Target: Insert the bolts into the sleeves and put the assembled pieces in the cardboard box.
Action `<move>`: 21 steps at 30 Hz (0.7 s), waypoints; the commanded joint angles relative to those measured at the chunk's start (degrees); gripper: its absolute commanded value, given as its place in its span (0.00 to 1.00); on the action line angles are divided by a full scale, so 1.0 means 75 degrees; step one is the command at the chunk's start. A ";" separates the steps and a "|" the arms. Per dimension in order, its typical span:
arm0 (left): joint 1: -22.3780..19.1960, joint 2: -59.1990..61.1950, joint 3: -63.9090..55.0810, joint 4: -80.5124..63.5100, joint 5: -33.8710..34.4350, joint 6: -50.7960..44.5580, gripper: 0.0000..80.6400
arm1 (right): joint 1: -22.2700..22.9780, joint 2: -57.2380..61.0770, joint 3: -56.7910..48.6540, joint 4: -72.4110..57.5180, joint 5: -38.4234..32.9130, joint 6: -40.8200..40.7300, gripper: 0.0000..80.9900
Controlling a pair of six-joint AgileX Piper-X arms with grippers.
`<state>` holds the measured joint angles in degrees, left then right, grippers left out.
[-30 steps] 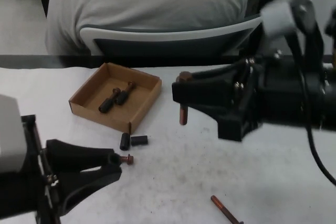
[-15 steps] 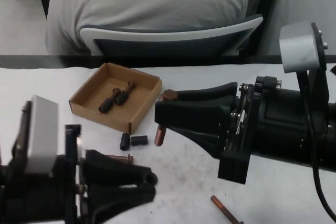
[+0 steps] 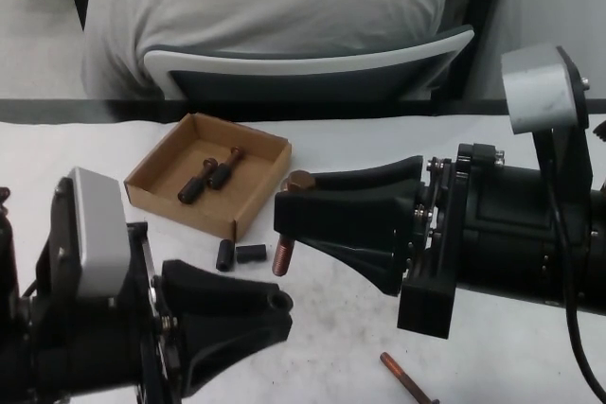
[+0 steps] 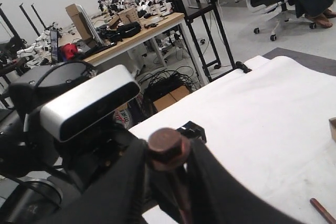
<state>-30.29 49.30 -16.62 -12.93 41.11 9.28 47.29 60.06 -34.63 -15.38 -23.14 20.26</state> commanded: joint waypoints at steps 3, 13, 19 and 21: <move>-0.0039 0.0001 -0.0031 -0.0728 -0.0149 -0.0604 0.01 | 0.0006 -0.0097 -0.0033 -0.0151 -0.0073 0.0050 0.00; -0.0039 0.0001 -0.0032 -0.1012 -0.0130 -0.0998 0.01 | 0.0006 -0.0097 -0.0033 -0.0151 -0.0073 0.0050 0.00; -0.0039 0.0001 -0.0032 -0.1177 -0.0130 -0.1074 0.01 | 0.0006 -0.0097 -0.0033 -0.0100 -0.0071 0.0050 0.00; -0.0039 0.0001 -0.0032 -0.1271 -0.0155 -0.1303 0.01 | 0.0006 -0.0097 -0.0033 -0.0100 -0.0071 0.0050 0.00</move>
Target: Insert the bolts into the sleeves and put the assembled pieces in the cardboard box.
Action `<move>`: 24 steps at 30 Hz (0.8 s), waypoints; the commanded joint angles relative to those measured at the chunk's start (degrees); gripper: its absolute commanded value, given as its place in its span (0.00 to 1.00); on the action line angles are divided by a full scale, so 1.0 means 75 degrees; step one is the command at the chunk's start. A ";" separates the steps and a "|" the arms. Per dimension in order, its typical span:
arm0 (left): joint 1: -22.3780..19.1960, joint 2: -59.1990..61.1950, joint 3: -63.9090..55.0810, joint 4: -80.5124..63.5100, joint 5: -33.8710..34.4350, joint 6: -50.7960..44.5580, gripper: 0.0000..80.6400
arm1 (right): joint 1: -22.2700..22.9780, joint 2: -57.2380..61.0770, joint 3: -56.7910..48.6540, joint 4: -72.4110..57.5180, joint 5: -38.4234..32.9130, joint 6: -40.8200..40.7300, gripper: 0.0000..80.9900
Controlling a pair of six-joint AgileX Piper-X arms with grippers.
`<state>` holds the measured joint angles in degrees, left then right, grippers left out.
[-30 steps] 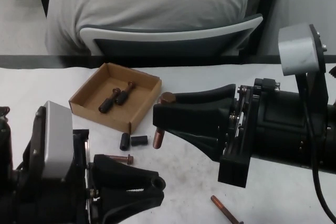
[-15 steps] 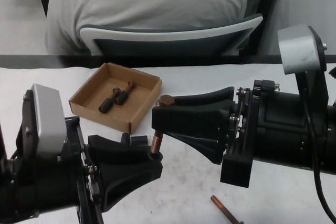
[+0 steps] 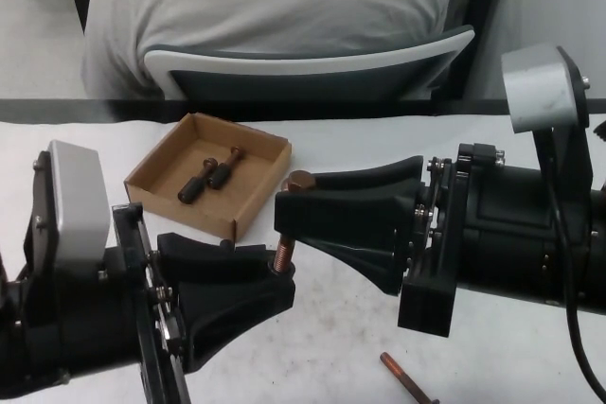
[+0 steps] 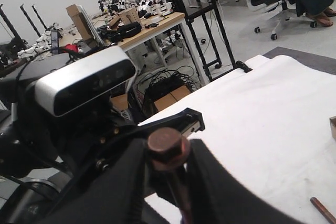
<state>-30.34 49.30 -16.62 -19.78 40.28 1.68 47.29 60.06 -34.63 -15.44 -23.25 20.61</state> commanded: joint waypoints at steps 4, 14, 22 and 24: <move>-0.0032 0.0001 -0.0032 -0.0667 -0.0045 -0.0638 0.01 | 0.0006 -0.0097 -0.0033 -0.0092 -0.0055 0.0004 0.00; -0.0032 0.0001 -0.0032 -0.1893 -0.0718 -0.1565 0.01 | 0.0006 -0.0097 -0.0033 0.0001 -0.0085 0.0004 0.00; -0.0032 0.0001 -0.0032 -0.2371 -0.0903 -0.1912 0.01 | 0.0006 -0.0097 -0.0033 0.0462 -0.0385 0.0004 0.44; -0.0032 0.0001 -0.0032 -0.2369 -0.0981 -0.1912 0.01 | 0.0006 -0.0097 -0.0033 0.0615 -0.0369 0.0093 0.61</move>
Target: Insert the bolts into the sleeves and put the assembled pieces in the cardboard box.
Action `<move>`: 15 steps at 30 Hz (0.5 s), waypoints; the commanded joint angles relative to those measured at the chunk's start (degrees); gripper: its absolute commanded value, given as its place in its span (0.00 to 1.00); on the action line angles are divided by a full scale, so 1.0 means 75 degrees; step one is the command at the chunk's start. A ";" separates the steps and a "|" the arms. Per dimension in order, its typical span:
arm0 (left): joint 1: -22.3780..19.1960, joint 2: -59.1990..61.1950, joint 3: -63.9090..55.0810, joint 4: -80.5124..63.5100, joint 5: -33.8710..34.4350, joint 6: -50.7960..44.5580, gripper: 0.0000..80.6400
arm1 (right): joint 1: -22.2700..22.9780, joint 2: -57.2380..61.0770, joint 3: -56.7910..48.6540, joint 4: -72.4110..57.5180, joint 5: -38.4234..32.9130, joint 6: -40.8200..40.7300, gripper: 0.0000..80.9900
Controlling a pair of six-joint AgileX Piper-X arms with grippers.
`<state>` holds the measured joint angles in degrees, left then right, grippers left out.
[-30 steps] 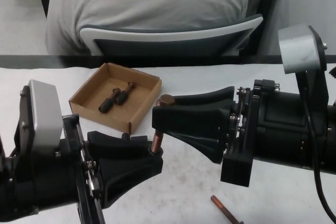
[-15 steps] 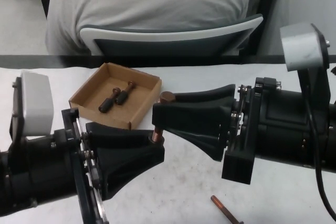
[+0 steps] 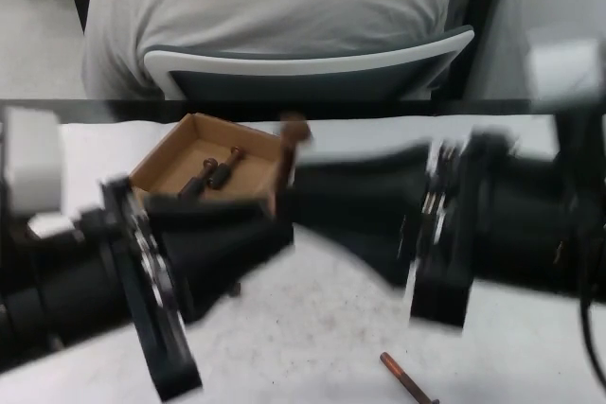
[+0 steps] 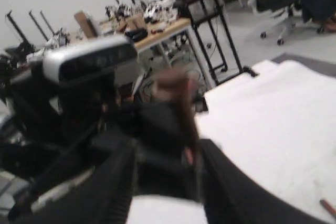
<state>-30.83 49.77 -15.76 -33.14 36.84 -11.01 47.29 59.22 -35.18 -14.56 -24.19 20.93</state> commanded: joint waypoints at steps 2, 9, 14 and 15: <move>0.0034 -0.0063 -0.0146 -0.0614 -0.0727 -0.0221 0.01 | 0.0006 0.0014 0.0040 0.0597 -0.0244 0.0206 0.69; 0.0119 -0.0063 -0.0146 -0.0885 -0.1617 -0.0221 0.01 | 0.0006 0.0014 0.0040 0.0741 -0.0244 0.0136 0.52; 0.0552 -0.0063 -0.0162 -0.0675 -0.1652 -0.0427 0.01 | 0.0006 -0.0126 0.0040 0.2051 -0.0244 -0.0069 0.25; 0.0660 -0.0063 -0.0186 -0.0501 -0.1652 -0.0510 0.01 | 0.0006 -0.0170 0.0040 0.2369 -0.0244 -0.0066 0.15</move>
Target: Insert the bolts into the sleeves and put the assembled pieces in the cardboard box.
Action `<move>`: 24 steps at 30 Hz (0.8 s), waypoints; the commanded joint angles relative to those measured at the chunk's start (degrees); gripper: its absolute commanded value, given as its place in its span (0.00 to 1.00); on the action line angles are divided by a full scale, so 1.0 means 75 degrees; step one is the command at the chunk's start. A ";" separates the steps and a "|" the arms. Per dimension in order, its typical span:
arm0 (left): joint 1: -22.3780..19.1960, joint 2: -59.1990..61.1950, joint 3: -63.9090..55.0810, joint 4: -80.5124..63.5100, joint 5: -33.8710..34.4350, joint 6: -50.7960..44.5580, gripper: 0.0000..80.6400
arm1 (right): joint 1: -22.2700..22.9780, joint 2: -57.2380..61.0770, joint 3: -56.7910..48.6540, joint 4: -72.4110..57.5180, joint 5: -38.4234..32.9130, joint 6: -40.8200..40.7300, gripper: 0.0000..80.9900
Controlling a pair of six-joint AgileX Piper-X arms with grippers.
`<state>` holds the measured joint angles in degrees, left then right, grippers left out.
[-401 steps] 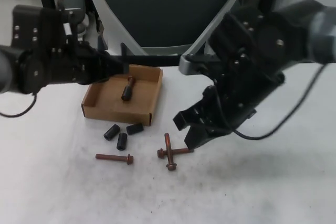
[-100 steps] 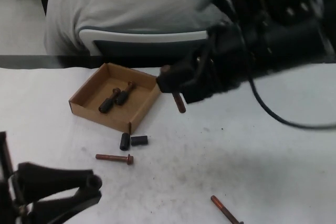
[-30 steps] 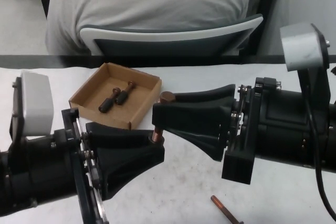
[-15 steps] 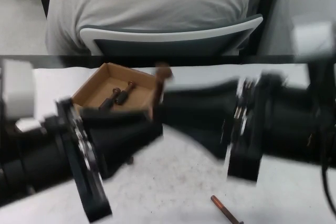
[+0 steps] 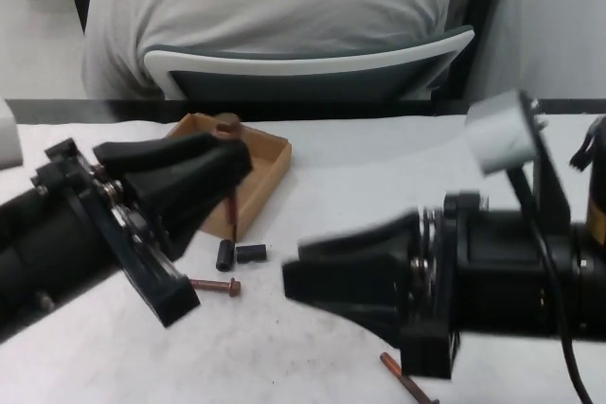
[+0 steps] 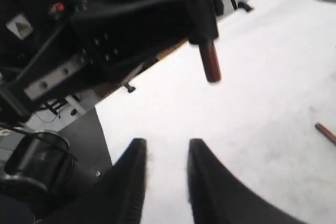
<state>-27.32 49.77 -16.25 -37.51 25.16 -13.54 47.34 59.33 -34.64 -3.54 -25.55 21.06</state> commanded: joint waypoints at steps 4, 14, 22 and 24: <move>0.0708 -0.0063 -0.0385 0.1592 -0.0276 -0.0303 0.01 | -0.0001 -0.0402 -0.0031 0.2305 -0.0062 -0.0575 0.00; 0.1268 0.0896 -0.1527 0.4367 -0.0824 0.0582 0.01 | -0.0048 -0.0451 -0.0031 0.4487 0.1118 -0.0751 0.00; 0.1268 0.2478 -0.2405 0.4574 -0.1289 0.1073 0.01 | -0.0328 0.0004 -0.0031 0.5016 0.1140 -0.0166 0.00; 0.1268 0.2773 -0.2608 0.4608 -0.1429 0.1075 0.01 | -0.0433 0.0210 -0.0031 0.5016 0.1123 -0.0035 0.00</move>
<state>-18.01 66.60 -32.00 -2.55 16.81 -6.75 45.35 58.98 -34.64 33.71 -17.01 18.73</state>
